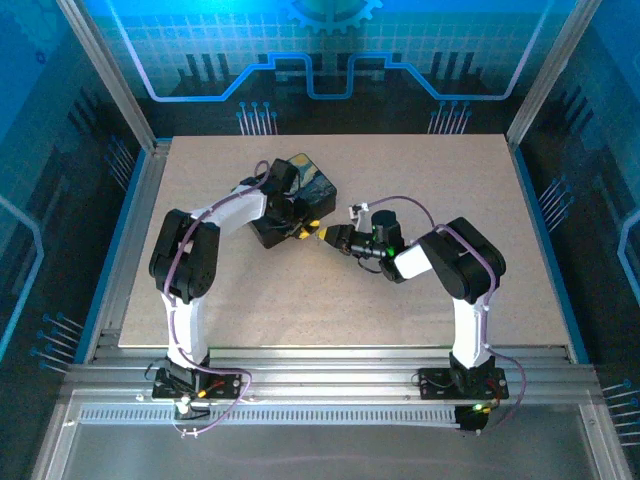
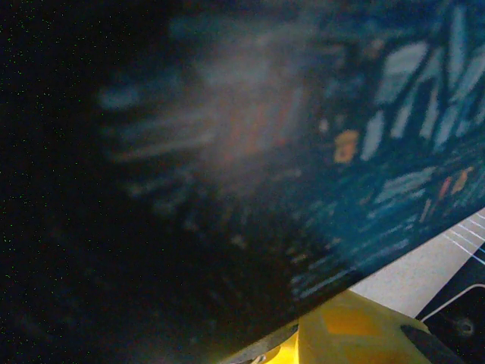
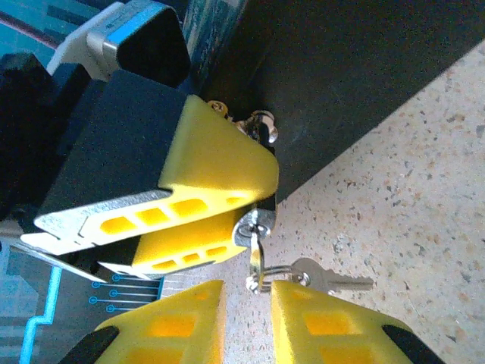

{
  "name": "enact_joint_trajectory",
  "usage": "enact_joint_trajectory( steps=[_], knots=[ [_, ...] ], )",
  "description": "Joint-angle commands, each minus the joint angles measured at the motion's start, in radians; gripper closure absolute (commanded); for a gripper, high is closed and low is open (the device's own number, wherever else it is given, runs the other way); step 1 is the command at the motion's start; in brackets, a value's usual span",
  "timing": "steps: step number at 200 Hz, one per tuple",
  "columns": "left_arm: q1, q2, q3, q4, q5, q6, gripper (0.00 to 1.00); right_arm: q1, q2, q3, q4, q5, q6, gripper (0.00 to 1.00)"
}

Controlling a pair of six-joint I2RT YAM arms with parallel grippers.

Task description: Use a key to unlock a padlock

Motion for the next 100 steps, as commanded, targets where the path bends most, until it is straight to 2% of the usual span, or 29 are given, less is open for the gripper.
enact_joint_trajectory(
  steps=[1,75,100],
  knots=[
    [0.001,0.045,-0.022,-0.027,0.113,-0.032,1.00,-0.007,0.020,0.027,0.021,0.007,0.005,0.76],
    [0.001,0.043,-0.026,-0.024,0.115,-0.035,1.00,-0.006,0.058,0.042,0.029,0.003,0.022,0.80],
    [0.000,0.043,-0.030,-0.023,0.117,-0.035,1.00,-0.006,0.066,0.052,0.033,0.006,0.029,0.86]
  ],
)
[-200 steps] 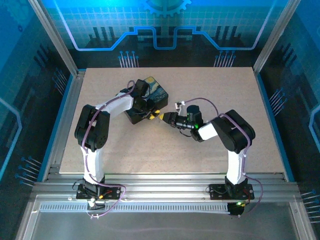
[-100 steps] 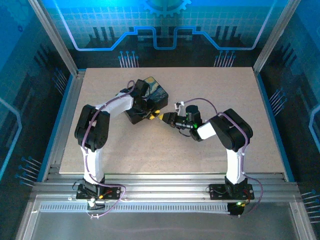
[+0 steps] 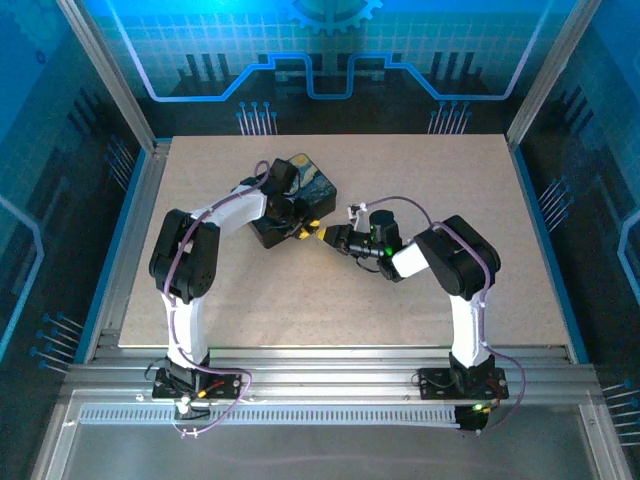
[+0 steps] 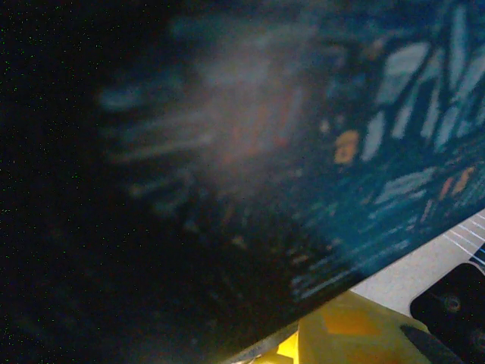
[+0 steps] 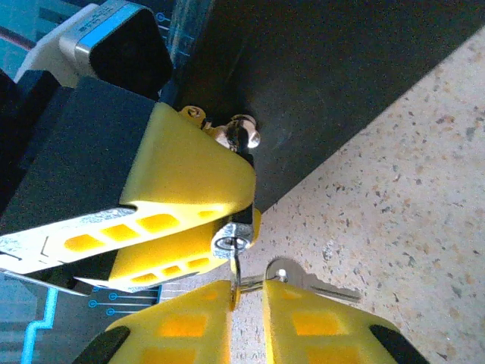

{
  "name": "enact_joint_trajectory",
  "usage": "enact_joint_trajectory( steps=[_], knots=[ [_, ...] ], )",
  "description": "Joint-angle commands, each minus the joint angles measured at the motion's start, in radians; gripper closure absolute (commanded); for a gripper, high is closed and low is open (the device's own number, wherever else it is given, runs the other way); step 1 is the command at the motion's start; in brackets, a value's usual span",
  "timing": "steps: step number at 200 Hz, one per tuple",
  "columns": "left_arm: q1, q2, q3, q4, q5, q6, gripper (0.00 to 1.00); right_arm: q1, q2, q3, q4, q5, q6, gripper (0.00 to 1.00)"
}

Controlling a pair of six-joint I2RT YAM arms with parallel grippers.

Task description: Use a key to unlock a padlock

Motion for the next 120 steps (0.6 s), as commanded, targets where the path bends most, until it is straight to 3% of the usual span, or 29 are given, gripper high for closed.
enact_joint_trajectory(
  steps=[1,47,120],
  knots=[
    [0.000,0.042,-0.030,-0.023,0.116,-0.035,1.00,-0.007,0.024,0.028,0.022,0.011,0.009,0.87],
    [-0.003,0.036,-0.034,-0.021,0.117,-0.031,1.00,-0.006,0.043,0.046,0.034,0.022,0.033,0.99],
    [-0.036,0.040,-0.032,-0.020,0.136,-0.018,1.00,-0.015,0.082,0.114,0.035,0.048,0.080,1.00]
  ],
)
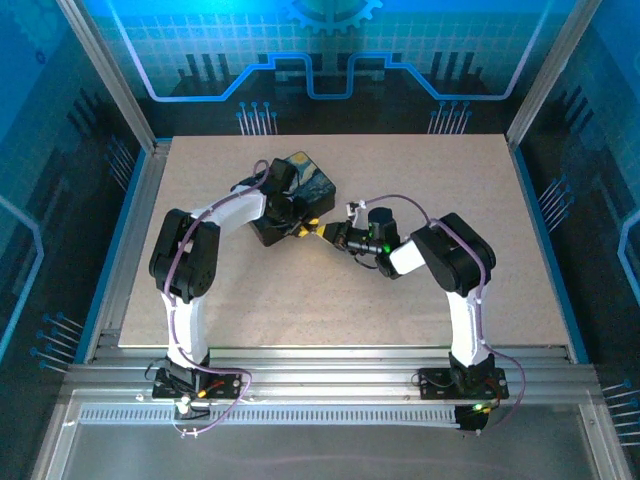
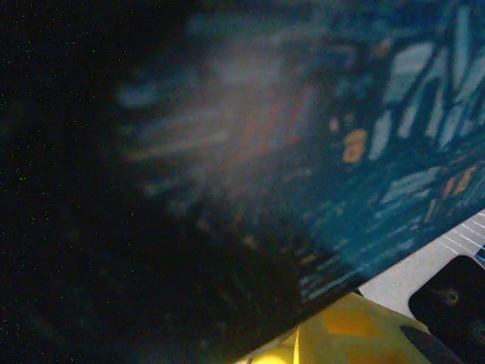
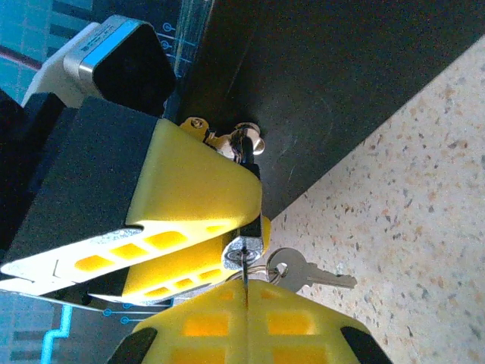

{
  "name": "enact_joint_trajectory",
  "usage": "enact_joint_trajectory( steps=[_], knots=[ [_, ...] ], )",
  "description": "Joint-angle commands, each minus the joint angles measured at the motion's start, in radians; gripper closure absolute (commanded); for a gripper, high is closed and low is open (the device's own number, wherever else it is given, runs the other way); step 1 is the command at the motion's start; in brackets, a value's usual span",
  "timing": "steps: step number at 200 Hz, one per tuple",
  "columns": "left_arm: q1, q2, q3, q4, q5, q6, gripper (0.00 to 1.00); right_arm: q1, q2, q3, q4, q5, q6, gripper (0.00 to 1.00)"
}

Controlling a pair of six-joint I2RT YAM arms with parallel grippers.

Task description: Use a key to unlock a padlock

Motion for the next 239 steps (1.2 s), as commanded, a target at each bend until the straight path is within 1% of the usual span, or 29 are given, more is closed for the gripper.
enact_joint_trajectory(
  steps=[1,30,48,80,93,115,135,154,177,188,209,226,239],
  knots=[
    [-0.041,0.037,-0.026,-0.056,0.150,-0.019,1.00,-0.009,0.033,0.063,0.009,0.057,0.022,1.00],
    [-0.047,0.035,-0.029,-0.060,0.153,-0.007,1.00,-0.016,0.039,0.098,-0.031,0.047,0.019,1.00],
    [-0.049,0.033,-0.038,-0.060,0.157,-0.004,1.00,-0.017,0.040,0.123,-0.090,0.033,-0.002,1.00],
    [-0.039,0.032,-0.048,-0.057,0.154,-0.011,1.00,-0.026,0.025,0.115,-0.162,0.027,-0.051,0.96],
    [-0.032,0.033,-0.049,-0.061,0.145,-0.011,1.00,-0.040,0.023,0.102,-0.162,0.016,-0.055,0.93],
    [-0.013,0.033,-0.054,-0.059,0.128,-0.019,1.00,-0.061,-0.007,0.078,-0.206,-0.022,-0.105,0.83],
    [0.004,0.031,-0.057,-0.054,0.123,-0.019,1.00,-0.073,-0.072,0.044,-0.318,-0.036,-0.233,0.77],
    [0.013,0.034,-0.056,-0.054,0.122,-0.015,1.00,-0.082,-0.161,0.020,-0.492,-0.033,-0.440,0.76],
    [0.014,0.038,-0.050,-0.063,0.124,-0.006,1.00,-0.075,-0.267,0.032,-0.751,0.058,-0.759,0.76],
    [0.014,0.042,-0.049,-0.068,0.122,-0.003,1.00,-0.073,-0.292,0.053,-0.845,0.102,-0.866,0.76],
    [0.016,0.048,-0.052,-0.070,0.113,-0.001,1.00,-0.081,-0.281,0.118,-0.931,0.096,-0.952,0.74],
    [0.018,0.048,-0.055,-0.065,0.112,-0.003,1.00,-0.075,-0.244,0.175,-0.957,0.068,-0.998,0.72],
    [0.018,0.044,-0.056,-0.062,0.108,-0.008,1.00,-0.060,-0.229,0.197,-0.960,0.068,-1.040,0.69]
  ],
)
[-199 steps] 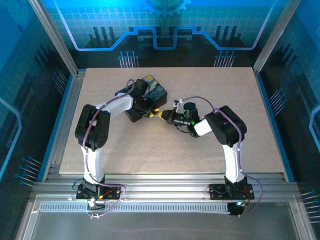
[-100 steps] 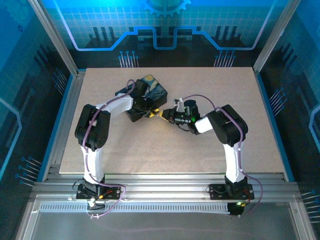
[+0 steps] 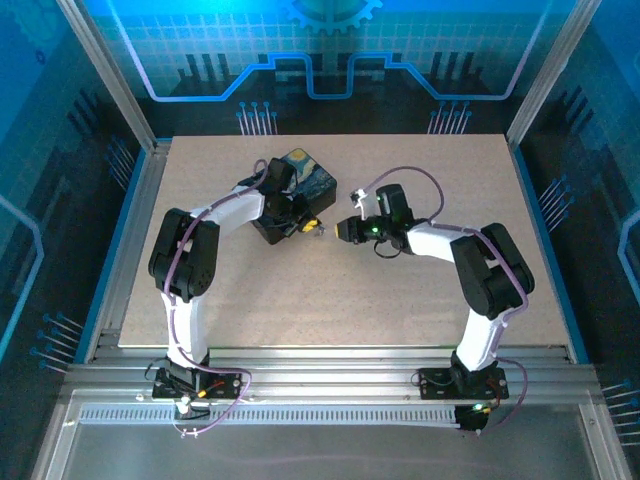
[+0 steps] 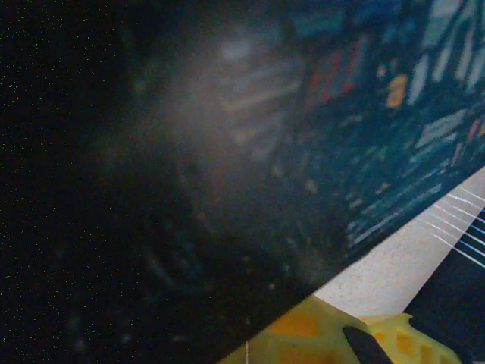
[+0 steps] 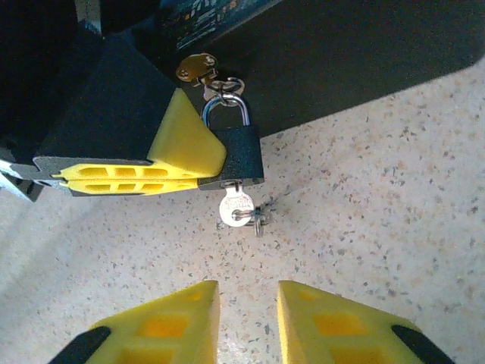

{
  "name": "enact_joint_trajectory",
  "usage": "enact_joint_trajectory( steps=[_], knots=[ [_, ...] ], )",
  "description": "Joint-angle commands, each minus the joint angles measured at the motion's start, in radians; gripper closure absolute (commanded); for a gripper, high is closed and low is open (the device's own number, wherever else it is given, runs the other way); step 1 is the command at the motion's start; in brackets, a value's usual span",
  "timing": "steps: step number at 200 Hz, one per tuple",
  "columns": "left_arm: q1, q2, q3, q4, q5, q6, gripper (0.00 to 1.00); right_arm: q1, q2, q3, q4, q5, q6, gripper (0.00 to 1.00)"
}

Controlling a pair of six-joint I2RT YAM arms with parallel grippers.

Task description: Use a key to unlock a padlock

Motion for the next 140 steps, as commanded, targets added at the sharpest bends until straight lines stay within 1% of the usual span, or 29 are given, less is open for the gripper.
enact_joint_trajectory(
  steps=[1,14,37,49,75,108,119,140],
  knots=[
    [0.003,0.039,-0.044,-0.104,0.063,-0.031,1.00,0.019,0.039,0.056,-0.116,0.008,-0.180,0.69],
    [0.004,0.038,-0.046,-0.105,0.059,-0.030,1.00,0.052,0.035,0.047,-0.084,0.057,-0.241,0.67],
    [0.007,0.039,-0.044,-0.108,0.057,-0.027,1.00,0.124,0.018,-0.024,0.062,0.200,-0.379,0.66],
    [0.007,0.038,-0.043,-0.111,0.058,-0.025,1.00,0.147,0.021,-0.046,0.128,0.246,-0.425,0.66],
    [0.009,0.037,-0.041,-0.111,0.060,-0.025,1.00,0.161,0.045,-0.026,0.128,0.284,-0.415,0.63],
    [0.008,0.038,-0.044,-0.109,0.061,-0.025,1.00,0.173,0.043,-0.048,0.170,0.450,-0.361,0.64],
    [0.008,0.038,-0.044,-0.109,0.062,-0.026,1.00,0.171,0.038,-0.049,0.167,0.451,-0.355,0.64],
    [0.009,0.037,-0.044,-0.105,0.069,-0.026,1.00,0.172,0.046,-0.027,0.136,0.405,-0.374,0.63]
  ],
)
